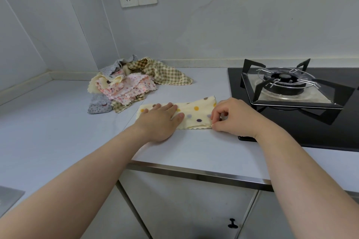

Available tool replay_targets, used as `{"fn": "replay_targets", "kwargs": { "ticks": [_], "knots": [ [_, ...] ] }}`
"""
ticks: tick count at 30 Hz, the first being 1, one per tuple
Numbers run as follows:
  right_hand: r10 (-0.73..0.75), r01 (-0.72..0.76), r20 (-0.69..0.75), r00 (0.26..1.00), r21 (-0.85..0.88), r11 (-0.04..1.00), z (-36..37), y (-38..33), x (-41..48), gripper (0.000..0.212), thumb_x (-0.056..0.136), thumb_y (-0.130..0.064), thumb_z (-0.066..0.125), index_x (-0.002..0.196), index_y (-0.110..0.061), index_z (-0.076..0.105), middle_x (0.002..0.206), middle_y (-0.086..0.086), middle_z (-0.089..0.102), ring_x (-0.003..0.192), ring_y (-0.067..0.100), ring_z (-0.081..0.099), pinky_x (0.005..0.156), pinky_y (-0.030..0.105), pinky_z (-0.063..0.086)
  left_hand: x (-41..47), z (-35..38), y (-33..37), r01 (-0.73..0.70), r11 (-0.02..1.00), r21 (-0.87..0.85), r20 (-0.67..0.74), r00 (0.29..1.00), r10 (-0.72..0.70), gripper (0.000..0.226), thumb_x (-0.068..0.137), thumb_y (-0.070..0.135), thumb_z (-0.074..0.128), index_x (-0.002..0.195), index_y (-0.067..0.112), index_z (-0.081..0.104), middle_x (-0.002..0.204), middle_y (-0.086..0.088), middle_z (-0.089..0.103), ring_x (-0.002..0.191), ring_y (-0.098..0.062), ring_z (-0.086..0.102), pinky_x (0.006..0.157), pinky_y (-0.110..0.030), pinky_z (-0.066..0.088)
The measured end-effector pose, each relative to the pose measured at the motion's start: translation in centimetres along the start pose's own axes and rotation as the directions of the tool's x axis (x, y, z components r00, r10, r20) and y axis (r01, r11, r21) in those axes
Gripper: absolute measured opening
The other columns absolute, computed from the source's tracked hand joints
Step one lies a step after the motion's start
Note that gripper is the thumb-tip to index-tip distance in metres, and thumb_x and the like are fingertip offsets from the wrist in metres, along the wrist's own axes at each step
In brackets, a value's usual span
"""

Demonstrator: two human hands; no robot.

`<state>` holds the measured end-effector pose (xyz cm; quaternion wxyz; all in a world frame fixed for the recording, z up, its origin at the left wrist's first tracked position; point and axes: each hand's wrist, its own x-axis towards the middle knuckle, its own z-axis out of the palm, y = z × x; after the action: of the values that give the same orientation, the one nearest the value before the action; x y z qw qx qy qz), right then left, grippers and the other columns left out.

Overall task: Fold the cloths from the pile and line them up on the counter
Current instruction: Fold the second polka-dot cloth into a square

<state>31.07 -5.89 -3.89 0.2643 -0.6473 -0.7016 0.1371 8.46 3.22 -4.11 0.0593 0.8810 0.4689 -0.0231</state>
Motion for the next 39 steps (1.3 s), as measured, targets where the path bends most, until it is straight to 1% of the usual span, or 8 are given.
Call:
{"fn": "replay_targets", "kwargs": {
  "ticks": [4,8,13,20,25,29,36,39],
  "knots": [
    [-0.004,0.001,-0.033,0.999,-0.08,0.997,0.2,-0.2,0.2,0.017,0.082,-0.032,0.073,0.066,-0.026,0.068,0.079,-0.015,0.064,0.09,0.008,0.047,0.083,0.027,0.038,0.3,1.3,-0.4,-0.056,0.998,0.001,-0.177,0.983,0.055,0.064,0.102,0.057,0.025,0.154,0.02,0.029,0.161,0.0,0.027,0.148,-0.023,0.021,0.122,-0.046,0.015],
    [-0.244,0.133,-0.314,0.917,-0.334,0.933,1.6,-1.9,0.8,0.02,0.088,-0.034,0.063,0.076,-0.022,0.073,0.082,-0.012,0.067,0.091,0.018,0.054,0.083,0.035,0.042,0.5,1.7,-0.3,-0.044,0.999,0.018,-0.129,0.991,0.046,0.065,0.103,0.055,0.018,0.158,0.02,0.014,0.166,0.001,0.011,0.152,-0.026,0.007,0.123,-0.046,0.007],
    [-0.223,0.183,-0.072,0.972,-0.363,0.914,4.0,-4.5,1.8,0.034,0.101,-0.032,0.044,0.116,-0.015,0.069,0.12,-0.001,0.067,0.119,0.02,0.054,0.101,0.038,0.043,0.7,1.7,-0.2,-0.007,0.999,0.034,-0.062,0.998,0.01,0.066,0.102,0.057,0.012,0.159,0.025,0.003,0.167,0.005,-0.002,0.153,-0.025,-0.004,0.122,-0.052,0.001],
    [0.066,-0.024,0.126,0.99,-0.307,0.951,4.8,-4.1,1.7,0.055,0.106,-0.043,0.029,0.156,-0.021,0.028,0.165,-0.001,0.016,0.152,0.015,0.01,0.122,0.035,0.013,0.8,1.3,-0.3,0.062,0.998,-0.007,-0.032,0.998,-0.062,0.059,0.104,0.053,0.01,0.159,0.033,0.001,0.167,0.01,-0.004,0.153,-0.028,-0.006,0.119,-0.059,-0.001],
    [0.153,-0.098,0.12,0.981,-0.374,0.922,4.7,-4.0,1.6,0.065,0.103,-0.05,0.025,0.157,-0.014,0.02,0.166,0.005,0.013,0.153,0.02,0.007,0.122,0.038,0.015,1.0,1.2,-0.5,0.124,0.992,0.006,-0.006,0.992,-0.124,0.062,0.102,0.055,0.011,0.158,0.03,-0.001,0.167,0.007,-0.006,0.153,-0.03,-0.006,0.119,-0.061,0.0],
    [0.106,-0.098,-0.005,0.994,-0.439,0.893,5.2,-4.4,1.7,0.057,0.104,-0.049,0.02,0.138,-0.013,0.048,0.147,0.007,0.047,0.14,0.025,0.038,0.107,0.041,0.036,1.4,1.3,-0.9,0.133,0.991,-0.008,0.027,0.991,-0.133,0.064,0.102,0.056,0.011,0.158,0.029,-0.002,0.167,0.007,-0.006,0.152,-0.031,-0.007,0.119,-0.059,-0.001],
    [-0.076,0.054,-0.036,0.996,-0.41,0.911,3.9,-8.3,3.0,0.028,0.104,-0.026,0.036,0.11,-0.012,0.059,0.112,0.006,0.061,0.107,0.025,0.054,0.08,0.035,0.036,0.6,-0.6,-1.7,0.125,0.968,-0.217,-0.231,0.957,-0.176,0.041,0.107,0.025,0.029,0.142,0.011,0.042,0.146,-0.009,0.048,0.138,-0.031,0.04,0.109,-0.041,0.032],
    [0.004,0.006,0.027,1.0,-0.34,0.941,5.2,-9.4,4.8,0.027,0.101,-0.02,0.036,0.114,-0.01,0.058,0.118,0.011,0.06,0.112,0.029,0.054,0.081,0.034,0.039,1.1,0.1,-3.0,0.101,0.981,-0.167,-0.227,0.964,-0.138,0.04,0.105,0.02,0.03,0.141,0.005,0.041,0.15,-0.012,0.043,0.145,-0.033,0.029,0.115,-0.043,0.029]
  ]
}}
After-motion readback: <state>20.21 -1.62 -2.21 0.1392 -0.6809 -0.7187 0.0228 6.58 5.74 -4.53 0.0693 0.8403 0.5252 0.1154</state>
